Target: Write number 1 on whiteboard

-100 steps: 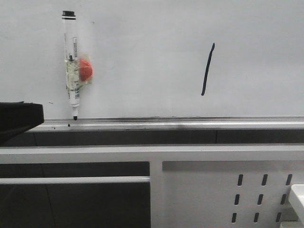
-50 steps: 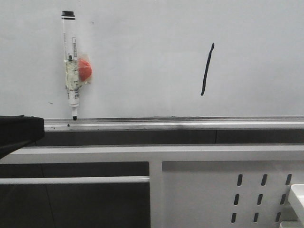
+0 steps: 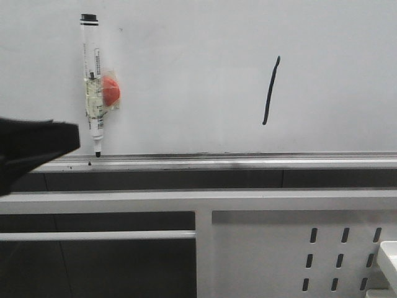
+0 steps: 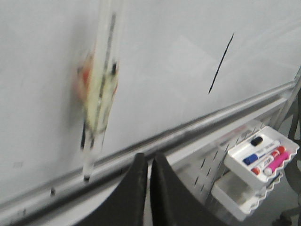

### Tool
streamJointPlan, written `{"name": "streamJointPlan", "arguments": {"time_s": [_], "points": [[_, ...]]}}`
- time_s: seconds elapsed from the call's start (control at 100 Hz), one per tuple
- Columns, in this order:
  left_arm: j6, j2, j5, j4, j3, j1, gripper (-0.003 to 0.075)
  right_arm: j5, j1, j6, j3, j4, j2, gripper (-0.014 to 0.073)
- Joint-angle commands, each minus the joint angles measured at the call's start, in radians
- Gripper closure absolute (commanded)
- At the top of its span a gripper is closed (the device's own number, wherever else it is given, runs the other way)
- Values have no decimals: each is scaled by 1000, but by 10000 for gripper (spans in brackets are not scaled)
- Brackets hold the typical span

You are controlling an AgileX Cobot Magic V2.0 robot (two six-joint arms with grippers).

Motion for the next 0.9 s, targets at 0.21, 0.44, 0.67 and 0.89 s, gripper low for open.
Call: {"name": "streamJointPlan", "arguments": {"time_s": [0.21, 0.44, 0.67, 0.89], "points": [[-100, -206, 284, 144, -211, -1, 740, -83, -7, 4, -25, -12, 7, 663], [-159, -476, 651, 196, -211, -1, 740, -83, -7, 4, -25, -12, 7, 663], [-252, -691, 757, 196, -211, -1, 740, -83, -7, 4, -25, -12, 7, 663], [-218, -731, 847, 237, -211, 1, 740, -83, -7, 4, -25, -12, 7, 663]]}}
